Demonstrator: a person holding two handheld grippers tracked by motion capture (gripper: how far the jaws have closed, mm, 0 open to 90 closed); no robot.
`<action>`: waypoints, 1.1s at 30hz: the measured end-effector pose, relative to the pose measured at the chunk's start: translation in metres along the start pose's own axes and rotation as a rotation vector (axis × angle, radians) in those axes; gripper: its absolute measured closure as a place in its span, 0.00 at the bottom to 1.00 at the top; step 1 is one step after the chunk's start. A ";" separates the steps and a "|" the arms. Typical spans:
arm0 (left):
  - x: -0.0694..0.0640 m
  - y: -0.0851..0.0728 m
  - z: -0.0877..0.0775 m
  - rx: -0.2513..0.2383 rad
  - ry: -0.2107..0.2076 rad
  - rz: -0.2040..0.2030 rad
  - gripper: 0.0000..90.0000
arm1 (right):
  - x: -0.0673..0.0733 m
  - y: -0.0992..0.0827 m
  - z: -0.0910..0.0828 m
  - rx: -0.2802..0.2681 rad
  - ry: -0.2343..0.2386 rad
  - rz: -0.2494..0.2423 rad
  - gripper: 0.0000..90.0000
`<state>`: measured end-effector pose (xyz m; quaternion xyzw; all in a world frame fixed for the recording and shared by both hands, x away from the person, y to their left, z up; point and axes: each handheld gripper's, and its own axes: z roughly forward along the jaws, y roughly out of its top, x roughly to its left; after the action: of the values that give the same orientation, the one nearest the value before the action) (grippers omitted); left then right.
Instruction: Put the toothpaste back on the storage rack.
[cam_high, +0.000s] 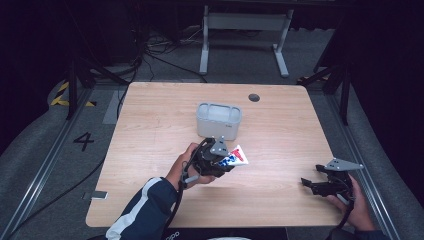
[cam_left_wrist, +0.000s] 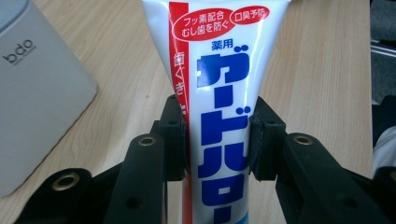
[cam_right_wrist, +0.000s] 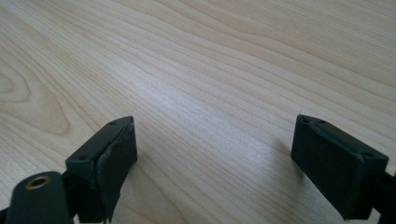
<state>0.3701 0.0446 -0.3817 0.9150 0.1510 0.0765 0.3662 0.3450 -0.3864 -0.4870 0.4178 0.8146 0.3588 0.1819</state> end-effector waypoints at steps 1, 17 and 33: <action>0.001 0.000 -0.001 -0.009 0.004 -0.006 0.72 | 0.000 0.000 0.000 0.000 0.000 0.000 0.16; 0.015 0.007 -0.019 -0.099 0.015 -0.049 0.72 | 0.000 0.000 0.000 0.000 0.000 0.000 0.16; 0.029 0.031 -0.038 -0.190 0.070 -0.057 0.72 | 0.000 0.000 0.000 0.000 0.000 0.000 0.16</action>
<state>0.3950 0.0580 -0.3322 0.8683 0.1818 0.1118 0.4478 0.3450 -0.3863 -0.4870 0.4178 0.8146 0.3589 0.1818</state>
